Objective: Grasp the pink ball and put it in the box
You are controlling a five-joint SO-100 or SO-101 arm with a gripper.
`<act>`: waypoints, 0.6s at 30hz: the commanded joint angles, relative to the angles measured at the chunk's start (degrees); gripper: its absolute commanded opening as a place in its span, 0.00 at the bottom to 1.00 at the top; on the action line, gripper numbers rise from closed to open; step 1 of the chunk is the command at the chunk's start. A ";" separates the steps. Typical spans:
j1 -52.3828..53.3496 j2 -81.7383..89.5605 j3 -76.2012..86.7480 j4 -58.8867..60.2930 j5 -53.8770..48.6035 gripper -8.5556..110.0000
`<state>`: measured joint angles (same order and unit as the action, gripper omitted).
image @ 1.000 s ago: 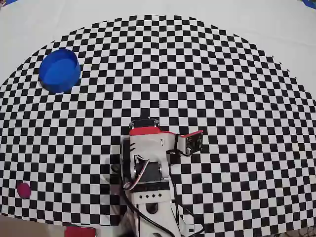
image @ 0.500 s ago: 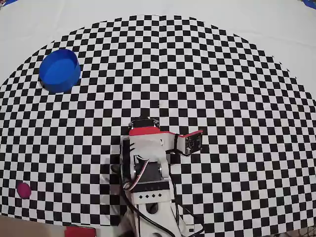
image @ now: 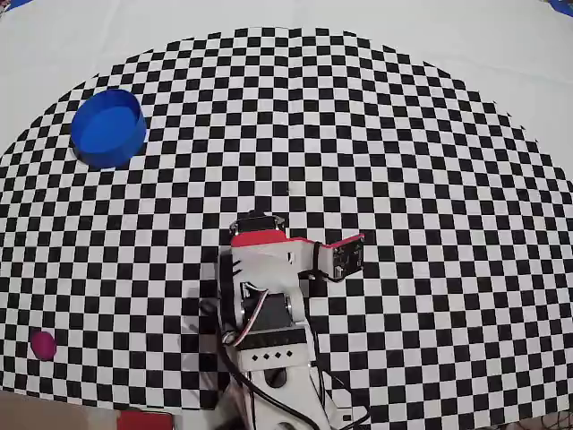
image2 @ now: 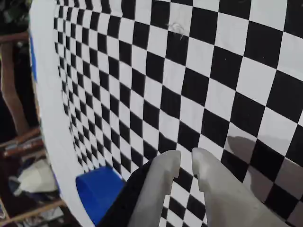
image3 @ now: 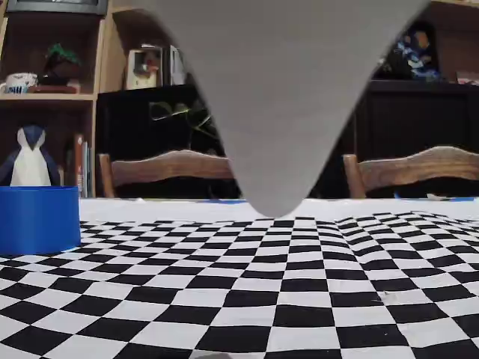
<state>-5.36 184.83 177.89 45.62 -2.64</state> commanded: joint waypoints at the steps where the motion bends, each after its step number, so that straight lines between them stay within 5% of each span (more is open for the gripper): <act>1: 0.26 1.49 0.53 0.35 -0.09 0.07; 18: 0.70 1.49 0.53 0.44 0.18 0.07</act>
<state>-4.92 184.83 177.89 45.62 -2.64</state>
